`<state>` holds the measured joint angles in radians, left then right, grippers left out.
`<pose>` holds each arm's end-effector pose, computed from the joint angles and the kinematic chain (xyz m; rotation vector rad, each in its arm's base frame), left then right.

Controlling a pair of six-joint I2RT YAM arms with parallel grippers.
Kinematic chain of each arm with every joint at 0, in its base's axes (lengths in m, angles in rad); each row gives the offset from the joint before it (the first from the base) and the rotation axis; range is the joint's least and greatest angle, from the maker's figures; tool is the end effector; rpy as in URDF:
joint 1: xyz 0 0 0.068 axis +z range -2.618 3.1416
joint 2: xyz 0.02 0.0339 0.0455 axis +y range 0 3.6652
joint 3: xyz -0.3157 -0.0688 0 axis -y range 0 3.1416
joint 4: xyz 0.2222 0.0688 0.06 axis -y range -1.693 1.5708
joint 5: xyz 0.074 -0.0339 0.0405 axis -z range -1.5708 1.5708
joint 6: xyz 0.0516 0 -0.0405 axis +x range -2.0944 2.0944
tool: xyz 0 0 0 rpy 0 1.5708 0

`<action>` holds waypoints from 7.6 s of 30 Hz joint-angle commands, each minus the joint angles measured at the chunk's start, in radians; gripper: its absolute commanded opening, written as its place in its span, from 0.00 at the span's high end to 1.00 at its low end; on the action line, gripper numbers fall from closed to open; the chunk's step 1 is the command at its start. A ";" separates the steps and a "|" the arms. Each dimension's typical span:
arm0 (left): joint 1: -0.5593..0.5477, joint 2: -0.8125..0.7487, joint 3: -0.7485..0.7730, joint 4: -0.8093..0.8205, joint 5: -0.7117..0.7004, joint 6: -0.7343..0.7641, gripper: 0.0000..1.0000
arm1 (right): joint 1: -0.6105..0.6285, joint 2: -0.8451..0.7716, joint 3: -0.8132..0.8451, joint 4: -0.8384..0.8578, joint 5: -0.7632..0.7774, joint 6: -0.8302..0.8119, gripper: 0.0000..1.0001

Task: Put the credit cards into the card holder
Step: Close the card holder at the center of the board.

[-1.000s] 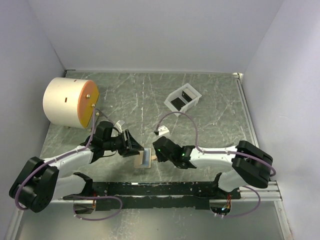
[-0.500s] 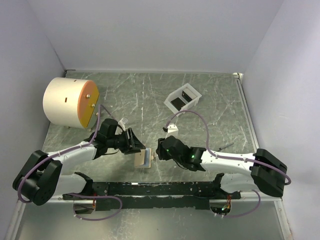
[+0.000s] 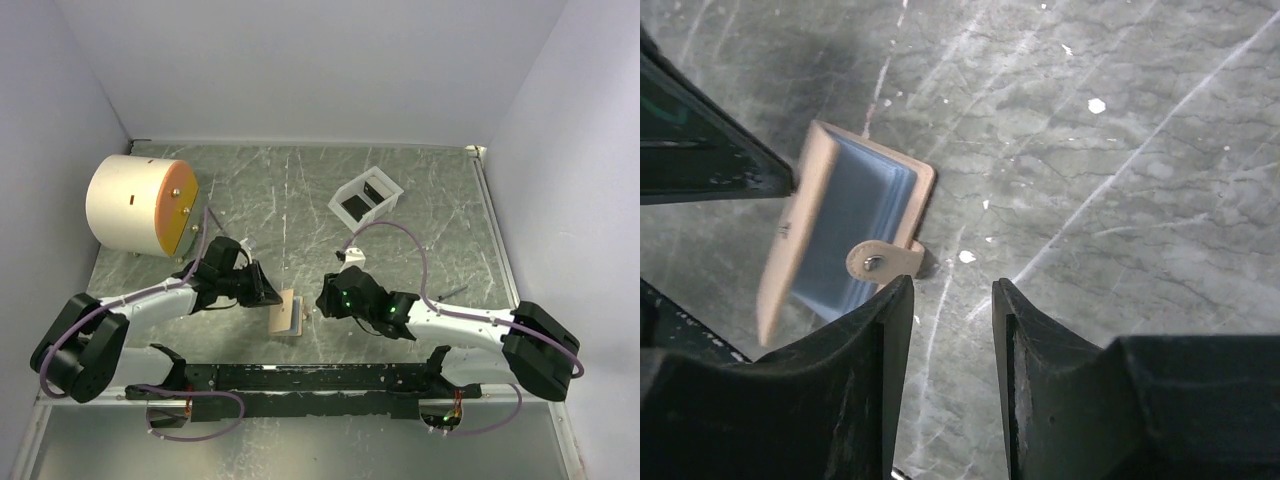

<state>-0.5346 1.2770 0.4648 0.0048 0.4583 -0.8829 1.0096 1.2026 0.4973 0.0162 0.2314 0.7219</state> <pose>0.1675 -0.1257 0.2088 -0.2119 2.6166 -1.1457 0.1220 0.1718 0.2307 -0.2069 2.3166 0.6595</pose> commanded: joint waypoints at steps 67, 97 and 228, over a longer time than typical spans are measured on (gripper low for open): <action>-0.062 0.143 -0.029 0.084 -0.091 -0.004 0.74 | -0.104 0.304 0.081 0.236 -0.446 0.135 0.72; -0.067 0.150 -0.027 0.096 -0.079 -0.010 0.74 | -0.101 0.412 0.211 0.035 -0.524 0.006 0.85; -0.084 0.119 0.005 -0.062 -0.155 -0.031 0.72 | -0.058 0.425 0.334 -0.141 -0.424 -0.039 0.85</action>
<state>-0.6083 1.3899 0.4778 0.0109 0.3767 -0.9253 0.9447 1.6077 0.8429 -0.1410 -0.1917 0.6739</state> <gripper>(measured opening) 0.275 0.149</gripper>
